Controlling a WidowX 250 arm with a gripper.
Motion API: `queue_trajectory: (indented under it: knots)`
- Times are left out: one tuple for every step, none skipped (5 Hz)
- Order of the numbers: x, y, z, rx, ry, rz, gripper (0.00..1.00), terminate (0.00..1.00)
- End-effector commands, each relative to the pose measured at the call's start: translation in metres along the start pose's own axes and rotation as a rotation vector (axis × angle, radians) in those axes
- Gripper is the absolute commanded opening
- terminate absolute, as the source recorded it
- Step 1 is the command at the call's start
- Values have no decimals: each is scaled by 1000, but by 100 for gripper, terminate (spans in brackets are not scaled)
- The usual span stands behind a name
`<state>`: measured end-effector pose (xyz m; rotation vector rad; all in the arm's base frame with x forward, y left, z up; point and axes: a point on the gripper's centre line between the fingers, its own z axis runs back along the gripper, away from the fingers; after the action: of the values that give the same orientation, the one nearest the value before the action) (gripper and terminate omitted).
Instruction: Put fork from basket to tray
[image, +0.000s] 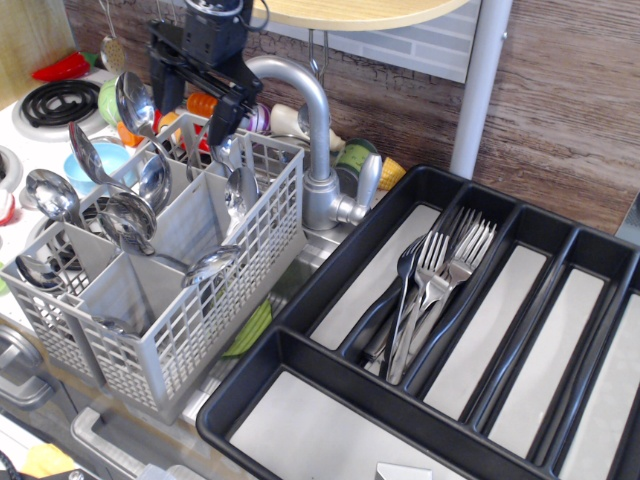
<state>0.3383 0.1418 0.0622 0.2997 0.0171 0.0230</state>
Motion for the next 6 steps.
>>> queue_trajectory:
  knots:
    - [6,11,-7,-11,-35,44,100,0]
    - [9,12,-14,-11,-8,41,0,0]
    - [10,16,-17,-18,7,51,0,0]
    - [4,14,1,29,13,78,0,0]
    - [1,17,29,86,27,88,0,0]
    - [-2,22,70,139,18,85,0,0]
